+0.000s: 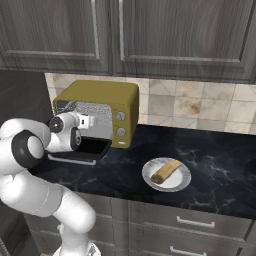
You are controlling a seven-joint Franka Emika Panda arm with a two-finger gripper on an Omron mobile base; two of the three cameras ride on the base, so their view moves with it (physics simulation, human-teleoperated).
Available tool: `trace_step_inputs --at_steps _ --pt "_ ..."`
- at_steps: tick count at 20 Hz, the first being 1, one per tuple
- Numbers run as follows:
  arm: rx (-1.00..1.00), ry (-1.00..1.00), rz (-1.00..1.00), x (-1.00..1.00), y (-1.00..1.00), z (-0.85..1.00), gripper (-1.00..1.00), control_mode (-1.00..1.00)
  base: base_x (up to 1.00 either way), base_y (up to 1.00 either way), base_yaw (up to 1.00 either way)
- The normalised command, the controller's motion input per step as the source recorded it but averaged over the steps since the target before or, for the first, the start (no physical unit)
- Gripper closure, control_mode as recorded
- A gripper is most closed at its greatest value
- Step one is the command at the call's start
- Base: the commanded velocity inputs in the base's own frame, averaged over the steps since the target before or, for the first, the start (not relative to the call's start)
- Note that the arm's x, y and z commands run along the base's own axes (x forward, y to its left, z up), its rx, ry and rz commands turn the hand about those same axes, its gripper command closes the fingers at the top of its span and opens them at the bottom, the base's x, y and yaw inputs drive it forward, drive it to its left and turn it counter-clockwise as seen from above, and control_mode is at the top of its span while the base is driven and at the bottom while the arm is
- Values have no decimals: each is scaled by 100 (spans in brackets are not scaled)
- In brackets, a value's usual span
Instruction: Pull the toaster oven rack outwards. Pick up the baguette from the plate and place it on the toaster oven rack. Close the toaster oven door fully and set the temperature to the lowest setting.
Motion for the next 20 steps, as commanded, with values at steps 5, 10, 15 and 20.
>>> trace_step_inputs --at_steps 5,10,15,20 --pt "0 0 0 16 1 -11 -100 -100 0 0 0" --pt "0 0 0 10 5 -18 -100 -100 0 0 0" --pt "0 0 0 11 5 -13 -100 -100 0 0 0" --pt "0 0 0 16 9 -12 -100 -100 0 0 0"
